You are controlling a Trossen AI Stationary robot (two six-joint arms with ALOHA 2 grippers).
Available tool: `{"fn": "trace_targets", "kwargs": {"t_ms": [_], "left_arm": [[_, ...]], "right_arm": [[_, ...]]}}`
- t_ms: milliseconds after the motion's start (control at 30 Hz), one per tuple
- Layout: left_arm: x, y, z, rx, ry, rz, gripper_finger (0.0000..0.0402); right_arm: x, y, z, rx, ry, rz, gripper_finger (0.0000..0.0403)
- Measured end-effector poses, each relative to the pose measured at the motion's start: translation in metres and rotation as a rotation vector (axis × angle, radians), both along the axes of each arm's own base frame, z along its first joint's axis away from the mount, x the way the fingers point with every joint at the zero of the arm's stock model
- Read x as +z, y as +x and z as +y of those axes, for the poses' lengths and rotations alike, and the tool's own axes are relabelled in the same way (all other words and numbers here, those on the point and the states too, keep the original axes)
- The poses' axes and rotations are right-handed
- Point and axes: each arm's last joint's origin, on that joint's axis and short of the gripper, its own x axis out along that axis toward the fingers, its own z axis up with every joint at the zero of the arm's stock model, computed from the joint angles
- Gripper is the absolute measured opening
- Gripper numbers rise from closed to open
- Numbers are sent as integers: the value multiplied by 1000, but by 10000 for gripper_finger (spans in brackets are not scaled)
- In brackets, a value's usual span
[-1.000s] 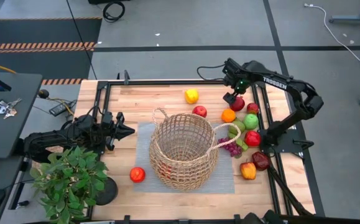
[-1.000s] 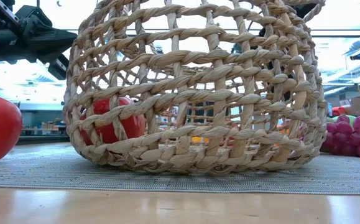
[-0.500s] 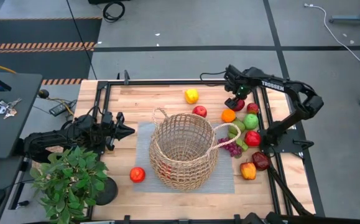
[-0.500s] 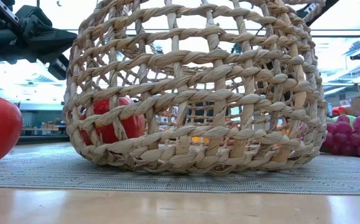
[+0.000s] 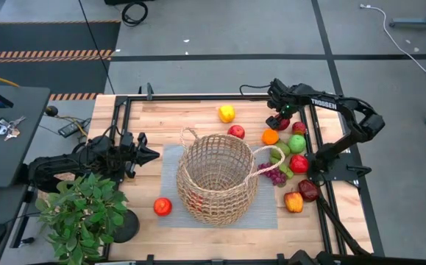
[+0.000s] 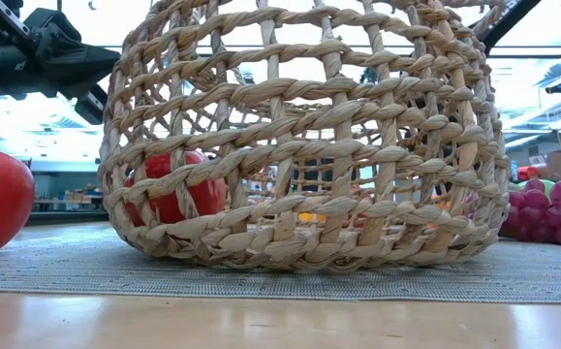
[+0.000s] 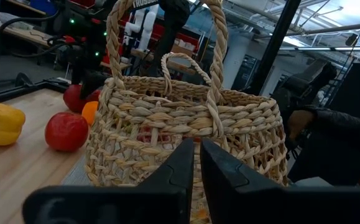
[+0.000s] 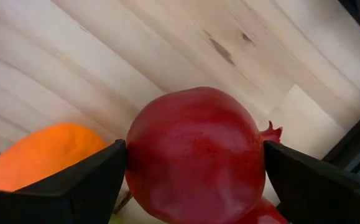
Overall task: Build produce basket
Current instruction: Put the red pomegranate into the brown basket
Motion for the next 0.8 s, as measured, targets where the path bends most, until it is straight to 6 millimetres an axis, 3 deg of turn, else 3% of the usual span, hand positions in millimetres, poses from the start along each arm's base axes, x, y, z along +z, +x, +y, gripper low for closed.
{"fn": "trace_targets", "kwargs": {"t_ms": [567, 800], "left_arm": [[0, 0, 0, 0, 0, 0, 35], [0, 0, 0, 0, 0, 0, 28]], "right_arm": [[-1, 3, -2, 43, -14, -41, 350], [23, 12, -7, 66, 14, -140, 348]]}}
